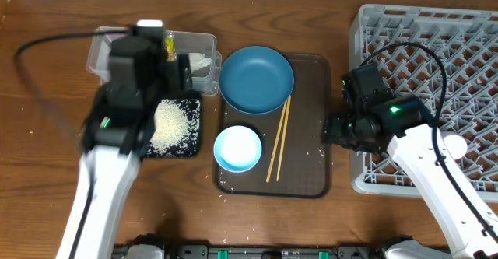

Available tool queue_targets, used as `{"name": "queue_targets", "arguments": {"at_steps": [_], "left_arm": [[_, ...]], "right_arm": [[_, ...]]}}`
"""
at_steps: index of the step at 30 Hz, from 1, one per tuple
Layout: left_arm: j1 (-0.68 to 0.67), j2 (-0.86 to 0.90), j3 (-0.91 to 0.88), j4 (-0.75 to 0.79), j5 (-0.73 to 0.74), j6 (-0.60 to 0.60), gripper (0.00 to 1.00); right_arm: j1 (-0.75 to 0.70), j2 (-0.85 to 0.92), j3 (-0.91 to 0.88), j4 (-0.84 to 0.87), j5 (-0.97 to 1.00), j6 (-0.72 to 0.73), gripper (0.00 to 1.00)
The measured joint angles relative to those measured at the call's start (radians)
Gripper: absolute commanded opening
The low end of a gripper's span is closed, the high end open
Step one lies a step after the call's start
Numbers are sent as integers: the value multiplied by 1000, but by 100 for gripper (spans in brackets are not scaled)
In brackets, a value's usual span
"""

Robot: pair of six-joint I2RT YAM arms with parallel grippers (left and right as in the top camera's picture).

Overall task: Sort waste into correct bins and load items into the dishwasher rack
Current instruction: 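Drop the wrapper into the clear container and retract the left arm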

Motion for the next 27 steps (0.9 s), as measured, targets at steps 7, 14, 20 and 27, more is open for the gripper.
{"name": "queue_targets", "arguments": {"at_steps": [7, 14, 20, 27], "left_arm": [[-1, -240, 0, -187, 10, -10, 91], [-1, -347, 0, -273, 11, -10, 91], [-1, -349, 0, -277, 11, -10, 92], [-1, -344, 0, -277, 11, -11, 92]], "right_arm": [[0, 0, -1, 2, -1, -6, 99], [0, 0, -1, 1, -1, -6, 99], [0, 0, -1, 1, -1, -6, 99], [0, 0, -1, 1, -1, -6, 99]]}}
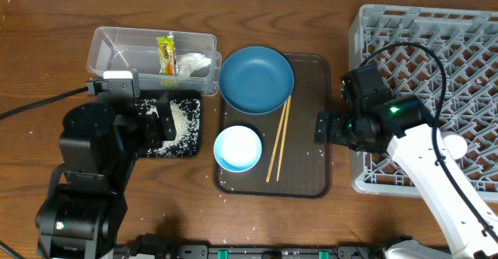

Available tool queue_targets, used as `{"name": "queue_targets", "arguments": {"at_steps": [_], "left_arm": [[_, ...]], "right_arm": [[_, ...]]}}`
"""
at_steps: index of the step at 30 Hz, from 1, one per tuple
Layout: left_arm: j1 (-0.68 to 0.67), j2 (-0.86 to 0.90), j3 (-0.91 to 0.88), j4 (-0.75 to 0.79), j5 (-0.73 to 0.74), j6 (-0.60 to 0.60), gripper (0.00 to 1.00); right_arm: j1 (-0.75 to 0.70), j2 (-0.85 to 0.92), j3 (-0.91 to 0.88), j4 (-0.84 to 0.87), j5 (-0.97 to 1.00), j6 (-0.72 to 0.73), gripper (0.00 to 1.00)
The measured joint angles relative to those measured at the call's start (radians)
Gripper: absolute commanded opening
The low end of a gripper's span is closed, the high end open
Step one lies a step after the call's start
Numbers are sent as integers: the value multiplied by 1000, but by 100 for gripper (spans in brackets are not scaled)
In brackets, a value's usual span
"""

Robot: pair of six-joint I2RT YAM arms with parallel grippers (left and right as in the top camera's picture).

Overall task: Sort waste into correct bins and load items into the dishwasher rack
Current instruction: 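Drop the wrapper into the clear container and retract the left arm, then reach the right gripper toward the rim of the blue plate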

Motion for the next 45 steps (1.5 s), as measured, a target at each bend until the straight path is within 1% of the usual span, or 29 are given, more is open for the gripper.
{"name": "queue_targets", "arguments": {"at_steps": [9, 15, 19, 26, 29, 31, 35, 38, 45], "left_arm": [[0, -13, -2, -1, 0, -6, 92], [0, -147, -81, -3, -1, 0, 92], [1, -270, -199, 61, -1, 9, 92], [1, -496, -553, 333, -1, 10, 92], [1, -602, -683, 409, -1, 8, 92], [1, -685, -776, 443, -1, 2, 92], [1, -784, -878, 451, -1, -8, 92], [1, -822, -937, 464, 0, -14, 92], [1, -827, -1056, 555, 0, -17, 92]], "right_arm": [[0, 0, 0, 0, 0, 0, 99], [0, 0, 0, 0, 0, 0, 99], [0, 0, 0, 1, 0, 0, 99], [0, 0, -2, 1, 0, 0, 99], [0, 0, -2, 0, 0, 0, 99], [0, 0, -2, -1, 0, 0, 99], [0, 0, -2, 0, 0, 0, 99], [0, 0, -2, 0, 0, 0, 99], [0, 0, -2, 0, 0, 0, 99]]}}
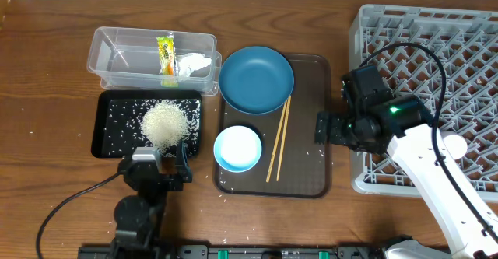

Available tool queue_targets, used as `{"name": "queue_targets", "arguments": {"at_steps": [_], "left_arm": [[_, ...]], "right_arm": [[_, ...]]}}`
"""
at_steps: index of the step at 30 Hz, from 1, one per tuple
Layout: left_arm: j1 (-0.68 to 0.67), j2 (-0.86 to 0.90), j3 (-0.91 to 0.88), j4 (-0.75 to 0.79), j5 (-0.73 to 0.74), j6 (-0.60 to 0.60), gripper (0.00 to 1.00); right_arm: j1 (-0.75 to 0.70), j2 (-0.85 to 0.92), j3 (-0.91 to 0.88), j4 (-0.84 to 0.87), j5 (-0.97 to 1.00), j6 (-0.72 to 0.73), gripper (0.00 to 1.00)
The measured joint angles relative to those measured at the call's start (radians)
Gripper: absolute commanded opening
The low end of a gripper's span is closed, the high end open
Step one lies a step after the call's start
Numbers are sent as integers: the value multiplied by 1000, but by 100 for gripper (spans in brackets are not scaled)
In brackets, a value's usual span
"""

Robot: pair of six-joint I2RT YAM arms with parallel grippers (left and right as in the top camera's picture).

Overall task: Sort waste into correct bins and load items into the dishwasher rack
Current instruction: 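Reach the right gripper toward the rim of the blue plate, then grasp the blue plate rim with the right gripper and lift it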

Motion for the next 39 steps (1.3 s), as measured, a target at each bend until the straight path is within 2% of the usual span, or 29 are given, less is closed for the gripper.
{"name": "queue_targets", "arguments": {"at_steps": [5, 25, 27, 28, 29, 30, 31, 34, 39], "left_arm": [[0, 0, -39, 61, 7, 0, 92], [0, 0, -40, 65, 11, 0, 92], [0, 0, -40, 65, 12, 0, 92], [0, 0, -40, 66, 12, 0, 92], [0, 0, -40, 65, 13, 0, 92], [0, 0, -40, 66, 14, 0, 92], [0, 0, -40, 66, 15, 0, 92], [0, 0, -41, 67, 15, 0, 92], [0, 0, -41, 67, 15, 0, 92]], "right_arm": [[0, 0, -1, 0, 0, 0, 99], [0, 0, -2, 13, -14, 8, 99], [0, 0, -3, 85, -55, 19, 99], [0, 0, -3, 124, -83, 25, 96], [0, 0, -3, 164, -116, 33, 87], [4, 0, -3, 204, -148, 40, 85], [10, 1, -4, 251, -183, 56, 85], [73, 9, -3, 387, -245, 86, 95], [280, 75, -3, 497, -129, 138, 95]]}}
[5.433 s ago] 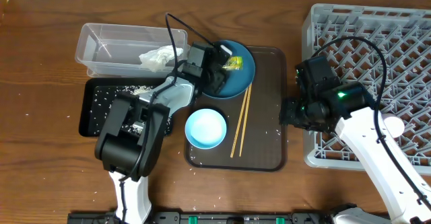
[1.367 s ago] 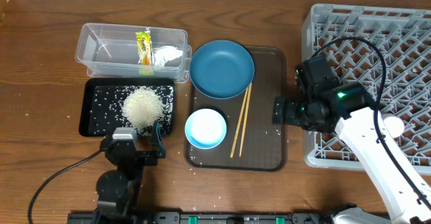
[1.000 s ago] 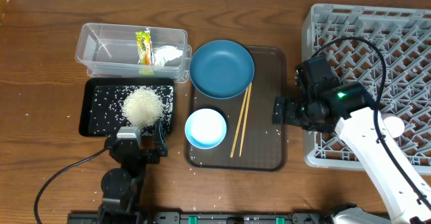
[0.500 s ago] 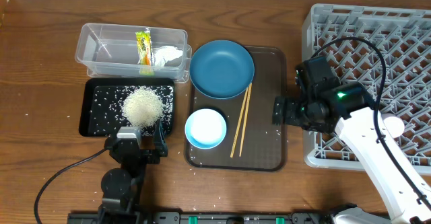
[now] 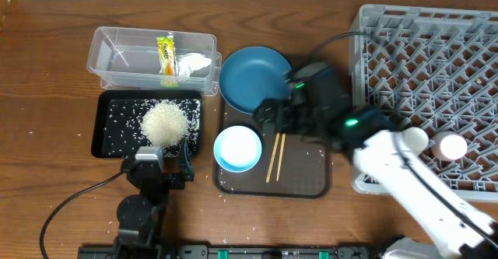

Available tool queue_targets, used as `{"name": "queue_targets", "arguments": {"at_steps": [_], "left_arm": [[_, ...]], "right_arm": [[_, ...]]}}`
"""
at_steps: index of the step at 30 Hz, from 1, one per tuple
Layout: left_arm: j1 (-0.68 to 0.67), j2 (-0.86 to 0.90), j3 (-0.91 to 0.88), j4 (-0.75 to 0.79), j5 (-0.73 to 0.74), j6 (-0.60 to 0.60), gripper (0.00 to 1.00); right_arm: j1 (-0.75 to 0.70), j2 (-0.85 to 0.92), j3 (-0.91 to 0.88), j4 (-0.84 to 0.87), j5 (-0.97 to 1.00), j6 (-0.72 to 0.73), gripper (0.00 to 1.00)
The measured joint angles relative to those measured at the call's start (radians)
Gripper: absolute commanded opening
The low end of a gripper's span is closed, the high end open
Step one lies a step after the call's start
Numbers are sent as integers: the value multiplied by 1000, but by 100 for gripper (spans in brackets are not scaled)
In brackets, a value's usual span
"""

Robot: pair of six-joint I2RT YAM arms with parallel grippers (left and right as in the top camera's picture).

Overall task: Sort waste into correct bins and load items into the dishwasher rack
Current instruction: 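Grasp the blue plate rim with the right gripper and lift it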

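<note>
A blue plate (image 5: 250, 76), a small pale-blue bowl (image 5: 237, 148) and a pair of chopsticks (image 5: 274, 159) lie on the brown tray (image 5: 311, 183). My right gripper (image 5: 268, 119) hovers over the tray between the plate and the chopsticks' upper ends, which it hides. Its fingers look spread, with nothing seen between them. My left gripper (image 5: 158, 167) is drawn back at the table's front edge, just below the black tray (image 5: 113, 123) with its heap of rice. It looks open and empty. The grey dishwasher rack (image 5: 436, 64) stands at the right.
A clear bin (image 5: 117, 53) at the back left holds a yellow wrapper (image 5: 165, 54) and crumpled white paper (image 5: 194, 63). Rice grains are scattered on the wooden table and the brown tray. A white round object (image 5: 450, 145) sits in the rack's front part.
My right arm has swung left from the rack's edge to above the brown tray, its gripper now by the plate and chopsticks. The left arm has stayed at the front edge.
At first my left arm reached over the black tray and clear bin while the right gripper waited by the rack. The left arm then stood lower, over the black tray's left part. Later it was folded back at the front edge. Now the right gripper is over the brown tray.
</note>
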Motion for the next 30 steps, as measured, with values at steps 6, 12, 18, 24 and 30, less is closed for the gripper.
{"name": "queue_targets", "arguments": {"at_steps": [6, 12, 18, 24, 30], "left_arm": [[0, 0, 0, 0, 0, 0, 93], [0, 0, 0, 0, 0, 0, 93], [0, 0, 0, 1, 0, 0, 93], [0, 0, 0, 0, 0, 0, 93], [0, 0, 0, 1, 0, 0, 92]], "right_arm": [[-35, 150, 13, 54, 119, 14, 95], [-182, 335, 173, 50, 80, -31, 97], [-249, 471, 266, 60, 47, -52, 64], [-246, 587, 266, 85, -1, -47, 25], [-251, 610, 267, 82, -8, -37, 1]]}}
